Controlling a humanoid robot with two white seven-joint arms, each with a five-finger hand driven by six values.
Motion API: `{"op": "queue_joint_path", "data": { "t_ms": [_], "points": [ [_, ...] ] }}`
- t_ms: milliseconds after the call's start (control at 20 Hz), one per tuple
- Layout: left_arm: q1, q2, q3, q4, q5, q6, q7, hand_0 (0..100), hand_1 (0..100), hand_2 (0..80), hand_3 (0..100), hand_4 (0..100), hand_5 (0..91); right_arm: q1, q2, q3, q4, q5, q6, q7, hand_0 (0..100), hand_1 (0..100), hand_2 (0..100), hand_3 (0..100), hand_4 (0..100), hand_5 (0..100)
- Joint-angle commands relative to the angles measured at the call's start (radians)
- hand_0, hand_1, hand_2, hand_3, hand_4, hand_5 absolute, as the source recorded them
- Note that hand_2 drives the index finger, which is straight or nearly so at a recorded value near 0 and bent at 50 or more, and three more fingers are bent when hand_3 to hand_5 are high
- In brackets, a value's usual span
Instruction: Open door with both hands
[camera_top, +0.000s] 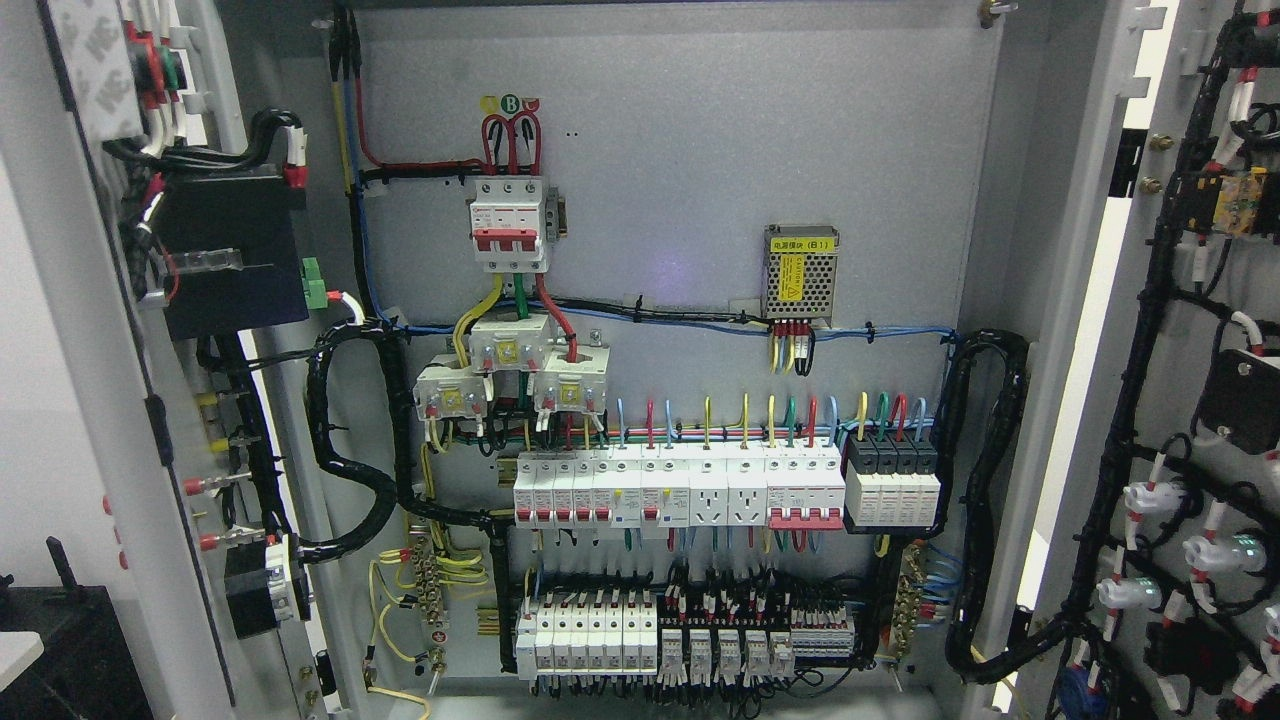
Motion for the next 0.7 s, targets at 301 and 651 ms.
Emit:
{"op": "queue_joint_path", "data": {
  "t_ms": [301,651],
  "points": [
    [0.0,0.0,0.006,0.0,0.0,0.001,0.0,0,0,0.0,0,3,0.0,-0.047,0.056,0.073,0.036,0.044,0.029,-0.005,0,0,0,0,0,0],
    [0.0,0.0,0.006,0.0,0.0,0.001,0.0,0,0,0.0,0,3,0.0,-0.07,0.066,0.088,0.054,0.045,0.029,-0.008,0,0,0,0,0,0]
  ]
}}
